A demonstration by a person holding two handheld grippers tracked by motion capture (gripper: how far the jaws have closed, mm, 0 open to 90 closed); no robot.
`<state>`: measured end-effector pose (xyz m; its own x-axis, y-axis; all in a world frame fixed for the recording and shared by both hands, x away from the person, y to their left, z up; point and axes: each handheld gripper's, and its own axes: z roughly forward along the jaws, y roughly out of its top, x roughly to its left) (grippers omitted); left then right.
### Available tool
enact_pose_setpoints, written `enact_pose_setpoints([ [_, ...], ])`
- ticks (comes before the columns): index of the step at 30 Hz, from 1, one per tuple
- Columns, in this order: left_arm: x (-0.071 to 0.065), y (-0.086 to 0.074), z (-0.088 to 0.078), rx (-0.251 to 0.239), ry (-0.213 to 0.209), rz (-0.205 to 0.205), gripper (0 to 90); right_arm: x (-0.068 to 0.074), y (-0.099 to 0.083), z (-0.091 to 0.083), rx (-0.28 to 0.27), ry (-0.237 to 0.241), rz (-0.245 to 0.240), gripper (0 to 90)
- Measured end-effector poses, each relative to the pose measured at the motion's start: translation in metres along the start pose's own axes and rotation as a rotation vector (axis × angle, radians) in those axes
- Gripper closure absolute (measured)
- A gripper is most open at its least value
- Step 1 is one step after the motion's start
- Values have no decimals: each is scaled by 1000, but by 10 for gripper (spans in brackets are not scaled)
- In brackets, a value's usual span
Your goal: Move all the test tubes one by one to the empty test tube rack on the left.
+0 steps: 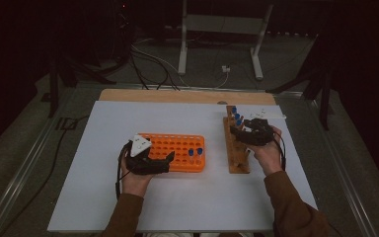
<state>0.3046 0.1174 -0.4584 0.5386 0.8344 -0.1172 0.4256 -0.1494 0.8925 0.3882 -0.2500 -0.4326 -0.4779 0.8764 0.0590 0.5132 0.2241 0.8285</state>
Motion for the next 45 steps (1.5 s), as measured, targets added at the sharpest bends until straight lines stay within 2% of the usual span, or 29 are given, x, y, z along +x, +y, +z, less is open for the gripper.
enact_pose_setpoints([
  [2,1,0,0,-1,1,-4,15,-1,-1,5,11,-25,1,451],
  [7,2,-1,1,3,4,-9,16,-5,-3,15,16,-39,4,638],
  [13,2,-2,1,2,8,-12,16,-5,-5,23,32,-52,-10,746],
  [31,3,-4,3,7,7,-25,16,-5,-4,28,36,-60,-4,770],
  [45,3,-4,4,12,7,-24,16,-3,6,16,14,-44,-14,771],
])
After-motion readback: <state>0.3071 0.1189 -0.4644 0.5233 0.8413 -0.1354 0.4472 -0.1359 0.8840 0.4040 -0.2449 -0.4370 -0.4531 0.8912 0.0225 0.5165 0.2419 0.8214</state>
